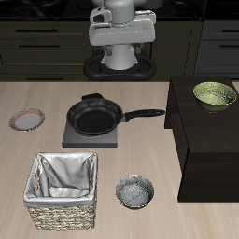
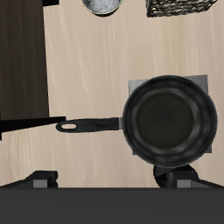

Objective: Place the green bowl on the plate

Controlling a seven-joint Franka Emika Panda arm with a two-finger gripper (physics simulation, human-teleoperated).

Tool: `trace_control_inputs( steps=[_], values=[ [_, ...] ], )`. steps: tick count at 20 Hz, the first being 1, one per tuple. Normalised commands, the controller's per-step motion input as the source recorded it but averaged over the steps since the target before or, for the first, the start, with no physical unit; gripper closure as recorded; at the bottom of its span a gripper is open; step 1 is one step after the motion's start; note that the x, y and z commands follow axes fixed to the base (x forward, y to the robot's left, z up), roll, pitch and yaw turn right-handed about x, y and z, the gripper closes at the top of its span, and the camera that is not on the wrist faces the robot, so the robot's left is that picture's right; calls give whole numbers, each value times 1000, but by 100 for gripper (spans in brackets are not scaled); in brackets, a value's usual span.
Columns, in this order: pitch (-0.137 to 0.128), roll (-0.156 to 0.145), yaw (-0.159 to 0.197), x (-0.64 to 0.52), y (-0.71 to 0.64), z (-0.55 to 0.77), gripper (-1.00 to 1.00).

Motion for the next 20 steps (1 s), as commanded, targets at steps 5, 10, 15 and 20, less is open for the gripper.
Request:
trace_control_inputs(
  steps=[5,10,15,20],
  values=[
    [-19,44,-18,94,388,178,-100],
    [-31,46,10,179,372,117,-100],
    [-33,28,20,193,344,117,-100],
    [-1,25,-9,240,286,2,-100]
  ],
)
